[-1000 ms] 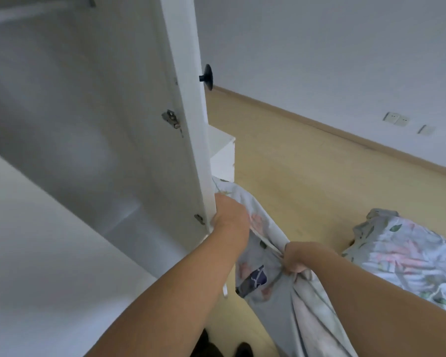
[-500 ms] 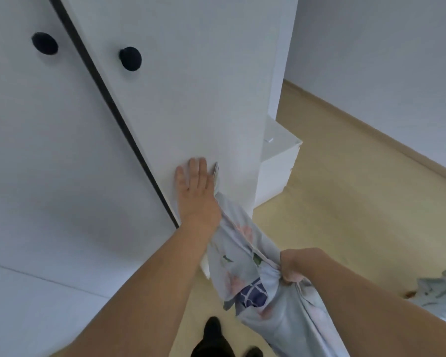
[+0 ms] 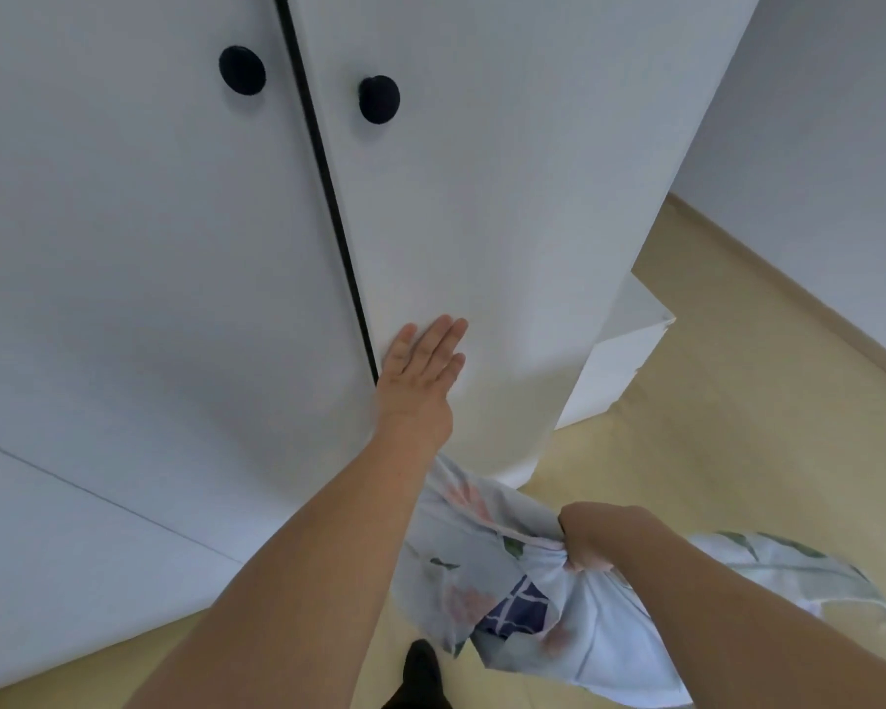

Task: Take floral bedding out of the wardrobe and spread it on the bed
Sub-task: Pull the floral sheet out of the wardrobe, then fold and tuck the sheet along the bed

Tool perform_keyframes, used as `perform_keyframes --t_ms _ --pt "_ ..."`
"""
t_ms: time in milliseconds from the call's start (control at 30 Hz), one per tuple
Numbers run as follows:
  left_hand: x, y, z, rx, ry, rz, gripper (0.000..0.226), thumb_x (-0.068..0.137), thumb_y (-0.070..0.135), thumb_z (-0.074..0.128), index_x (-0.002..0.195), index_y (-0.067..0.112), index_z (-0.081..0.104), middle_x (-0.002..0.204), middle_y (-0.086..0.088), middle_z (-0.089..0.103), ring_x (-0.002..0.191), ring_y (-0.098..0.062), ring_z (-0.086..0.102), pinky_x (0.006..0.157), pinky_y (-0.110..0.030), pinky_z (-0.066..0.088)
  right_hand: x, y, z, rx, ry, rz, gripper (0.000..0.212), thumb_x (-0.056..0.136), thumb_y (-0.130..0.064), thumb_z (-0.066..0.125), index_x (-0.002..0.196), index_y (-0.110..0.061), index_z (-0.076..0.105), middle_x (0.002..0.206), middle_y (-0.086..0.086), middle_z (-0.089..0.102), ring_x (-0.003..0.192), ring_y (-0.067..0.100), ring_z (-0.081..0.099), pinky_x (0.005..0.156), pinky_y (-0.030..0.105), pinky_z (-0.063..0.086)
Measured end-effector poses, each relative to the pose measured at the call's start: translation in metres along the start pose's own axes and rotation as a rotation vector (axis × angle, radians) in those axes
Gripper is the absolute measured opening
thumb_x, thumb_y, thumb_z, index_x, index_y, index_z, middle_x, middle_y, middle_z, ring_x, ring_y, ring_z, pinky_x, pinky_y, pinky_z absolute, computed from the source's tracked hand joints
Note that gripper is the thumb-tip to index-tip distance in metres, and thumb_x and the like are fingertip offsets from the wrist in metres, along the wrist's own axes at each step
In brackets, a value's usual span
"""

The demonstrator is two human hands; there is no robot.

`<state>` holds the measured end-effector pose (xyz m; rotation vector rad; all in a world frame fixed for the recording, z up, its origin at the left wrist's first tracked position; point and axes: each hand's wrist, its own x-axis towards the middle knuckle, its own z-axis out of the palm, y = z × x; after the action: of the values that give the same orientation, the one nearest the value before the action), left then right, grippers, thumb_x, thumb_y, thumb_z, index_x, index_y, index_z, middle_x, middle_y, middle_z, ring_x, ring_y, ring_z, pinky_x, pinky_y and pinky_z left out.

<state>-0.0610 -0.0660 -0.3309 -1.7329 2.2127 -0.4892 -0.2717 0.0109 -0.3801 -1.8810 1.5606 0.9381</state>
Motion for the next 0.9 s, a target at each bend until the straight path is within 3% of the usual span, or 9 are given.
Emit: perform_keyframes --t_ms 233,400,600,667,733,900 --pt "0.026 -0.017 0.018 0.078 0.021 0.031 0.069 0.091 0.017 0.023 0.154 0.032 -0.002 0.157 -0.007 -0.030 0.143 -0.031 -0.030 0.102 -0.059 -0.033 0.025 -0.013 -0.035 0.005 0.037 -0.057 0.010 0.088 -0.018 0.059 0.096 -0.014 0.059 0.081 -0.002 0.051 0.081 0.020 0.052 0.073 0.028 0.041" --pt "0.044 -0.029 0.029 0.080 0.035 0.058 0.068 0.092 0.016 0.022 0.154 0.034 0.000 0.158 -0.004 -0.027 0.145 -0.028 -0.027 0.105 -0.058 -0.029 0.051 -0.018 -0.054 0.037 0.049 -0.090 0.024 0.082 -0.020 0.058 0.103 -0.010 0.064 0.090 0.002 0.060 0.082 0.022 0.057 0.078 0.031 0.048" --pt "0.044 -0.034 0.033 -0.005 0.060 0.070 0.068 0.094 0.018 0.027 0.154 0.035 0.000 0.158 0.003 -0.029 0.144 -0.022 -0.030 0.108 -0.050 -0.031 0.074 -0.025 -0.068 -0.017 0.035 -0.171 0.022 0.080 -0.023 0.059 0.098 -0.012 0.065 0.091 0.002 0.064 0.079 0.021 0.059 0.078 0.032 0.051" --pt "0.036 -0.037 0.031 -0.066 0.120 0.103 0.067 0.093 0.022 0.031 0.155 0.030 0.007 0.161 0.001 -0.020 0.146 -0.021 -0.024 0.112 -0.051 -0.025 0.079 -0.026 -0.076 -0.066 0.022 -0.215 0.027 0.081 -0.023 0.060 0.104 -0.011 0.067 0.101 0.006 0.068 0.083 0.022 0.060 0.082 0.033 0.052" --pt "0.020 -0.038 0.033 -0.166 0.139 0.142 0.065 0.089 0.029 0.035 0.153 0.024 0.022 0.164 -0.002 -0.002 0.150 -0.023 -0.010 0.118 -0.052 -0.011 0.080 -0.031 -0.085 -0.118 0.022 -0.256 0.029 0.082 -0.022 0.060 0.108 -0.010 0.066 0.106 0.008 0.067 0.088 0.023 0.062 0.085 0.035 0.052" --pt "-0.060 -0.033 0.052 -0.478 -0.245 -0.014 0.068 0.093 0.055 0.037 0.152 0.026 0.021 0.160 -0.003 0.022 0.148 -0.022 0.013 0.121 -0.044 0.005 0.078 -0.062 -0.093 -0.262 0.026 -0.400 0.026 0.087 -0.017 0.056 0.109 -0.007 0.064 0.102 0.010 0.065 0.088 0.027 0.061 0.075 0.031 0.047"
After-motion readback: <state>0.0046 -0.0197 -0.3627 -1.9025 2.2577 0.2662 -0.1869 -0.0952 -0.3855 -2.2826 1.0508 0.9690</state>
